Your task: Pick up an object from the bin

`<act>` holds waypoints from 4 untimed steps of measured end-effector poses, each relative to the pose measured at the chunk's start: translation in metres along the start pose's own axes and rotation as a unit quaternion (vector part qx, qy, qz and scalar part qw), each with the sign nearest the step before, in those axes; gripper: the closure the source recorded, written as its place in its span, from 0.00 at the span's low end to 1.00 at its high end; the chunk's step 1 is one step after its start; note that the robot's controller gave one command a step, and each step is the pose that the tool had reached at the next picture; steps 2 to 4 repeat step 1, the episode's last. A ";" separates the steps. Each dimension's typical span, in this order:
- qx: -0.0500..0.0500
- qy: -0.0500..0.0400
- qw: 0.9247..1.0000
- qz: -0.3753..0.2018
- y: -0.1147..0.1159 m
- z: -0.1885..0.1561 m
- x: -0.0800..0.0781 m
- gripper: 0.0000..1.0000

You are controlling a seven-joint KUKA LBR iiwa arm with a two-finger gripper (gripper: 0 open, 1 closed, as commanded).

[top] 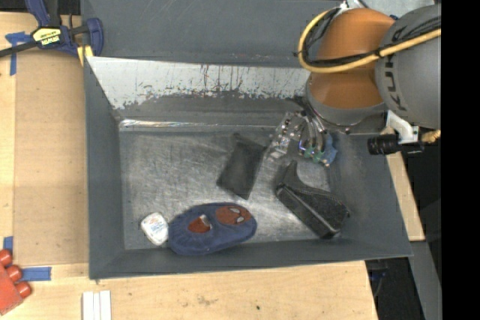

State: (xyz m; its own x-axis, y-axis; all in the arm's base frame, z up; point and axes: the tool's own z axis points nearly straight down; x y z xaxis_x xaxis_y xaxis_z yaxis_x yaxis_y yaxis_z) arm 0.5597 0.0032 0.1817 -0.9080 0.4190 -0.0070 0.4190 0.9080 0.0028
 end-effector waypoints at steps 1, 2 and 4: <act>0.000 0.000 1.000 -0.002 0.000 -0.015 -0.002 1.00; 0.000 0.000 1.000 -0.002 0.000 -0.015 -0.002 1.00; 0.000 0.000 1.000 -0.002 0.000 -0.015 -0.002 1.00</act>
Offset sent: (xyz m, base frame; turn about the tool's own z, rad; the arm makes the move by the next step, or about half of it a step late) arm 0.0000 -0.0001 0.0136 0.0000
